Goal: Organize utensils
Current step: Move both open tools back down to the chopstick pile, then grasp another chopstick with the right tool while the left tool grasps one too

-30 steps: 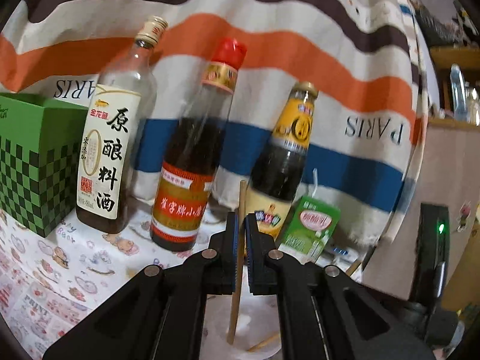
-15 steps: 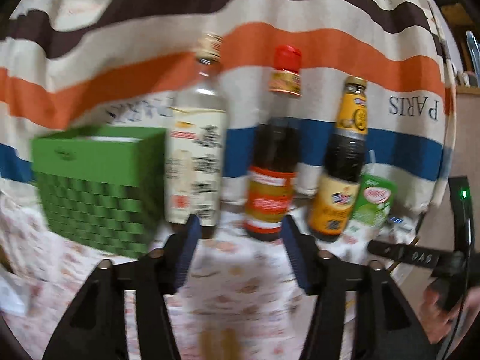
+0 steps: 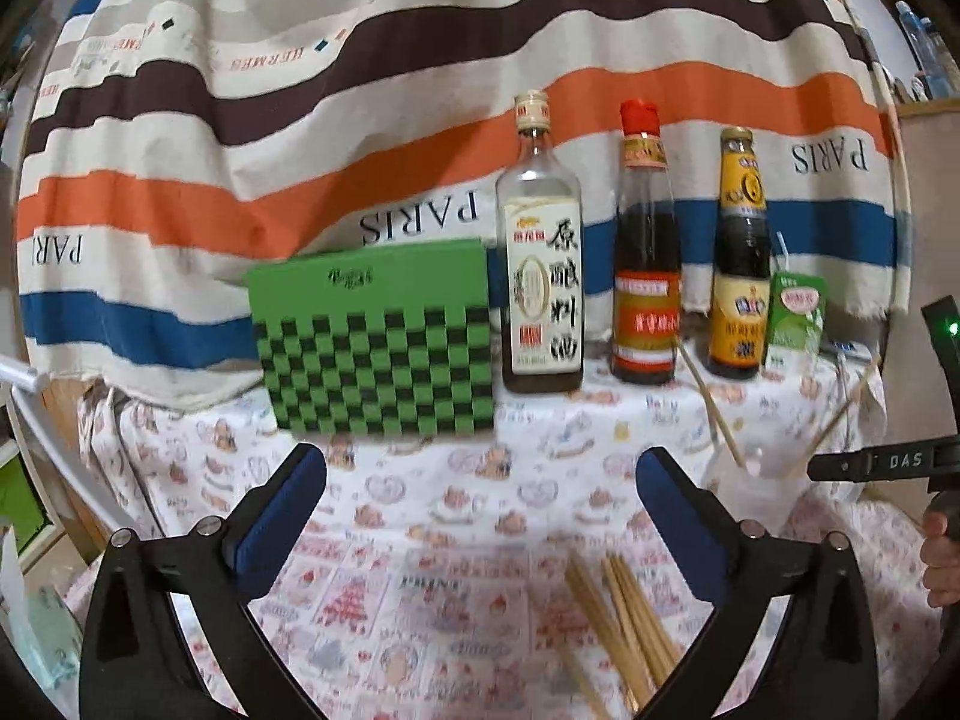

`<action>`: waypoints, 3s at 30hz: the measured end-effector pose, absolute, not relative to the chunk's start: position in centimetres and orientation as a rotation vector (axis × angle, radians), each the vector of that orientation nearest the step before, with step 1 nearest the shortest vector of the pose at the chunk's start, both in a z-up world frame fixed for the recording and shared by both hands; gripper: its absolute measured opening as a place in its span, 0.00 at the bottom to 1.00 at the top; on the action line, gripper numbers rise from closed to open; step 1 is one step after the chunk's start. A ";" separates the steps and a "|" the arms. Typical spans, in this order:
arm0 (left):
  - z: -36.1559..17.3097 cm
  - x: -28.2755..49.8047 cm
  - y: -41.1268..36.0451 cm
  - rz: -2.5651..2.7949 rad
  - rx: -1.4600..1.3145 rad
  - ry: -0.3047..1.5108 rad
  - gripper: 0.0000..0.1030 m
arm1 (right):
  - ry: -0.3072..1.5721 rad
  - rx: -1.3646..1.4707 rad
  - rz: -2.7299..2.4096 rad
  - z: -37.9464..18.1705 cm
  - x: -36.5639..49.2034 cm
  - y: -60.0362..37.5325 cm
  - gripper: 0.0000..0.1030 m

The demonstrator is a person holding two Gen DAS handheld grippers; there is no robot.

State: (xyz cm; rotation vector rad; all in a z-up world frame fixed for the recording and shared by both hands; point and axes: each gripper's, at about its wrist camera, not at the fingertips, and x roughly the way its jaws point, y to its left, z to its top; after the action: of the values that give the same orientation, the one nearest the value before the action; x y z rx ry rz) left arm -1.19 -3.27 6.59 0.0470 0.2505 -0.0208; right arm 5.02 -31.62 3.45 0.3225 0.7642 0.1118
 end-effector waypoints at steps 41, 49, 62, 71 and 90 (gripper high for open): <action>-1.5 4.3 -0.6 0.155 0.043 0.628 1.00 | 0.924 0.066 0.317 -5.8 2.0 -20.7 0.23; -1.9 4.3 -1.6 0.171 0.119 0.615 1.00 | 0.940 -0.020 0.283 -6.2 1.3 -19.5 0.23; -4.5 5.4 -3.4 0.151 0.181 0.797 1.00 | 0.957 -0.054 0.296 -6.1 1.0 -19.0 0.23; -4.3 4.9 -3.9 0.118 0.163 0.784 1.00 | 0.996 0.059 0.324 -6.3 1.7 -20.2 0.06; -5.5 5.0 -5.3 -0.015 0.122 0.875 0.98 | 0.967 -0.032 0.225 -6.3 2.0 -20.6 0.07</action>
State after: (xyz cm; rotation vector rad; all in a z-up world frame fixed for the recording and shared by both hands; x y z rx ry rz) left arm 4.95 -5.34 -5.54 0.1218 0.8750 -0.0153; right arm 2.02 -20.56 -6.30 -0.0321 0.9672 0.2250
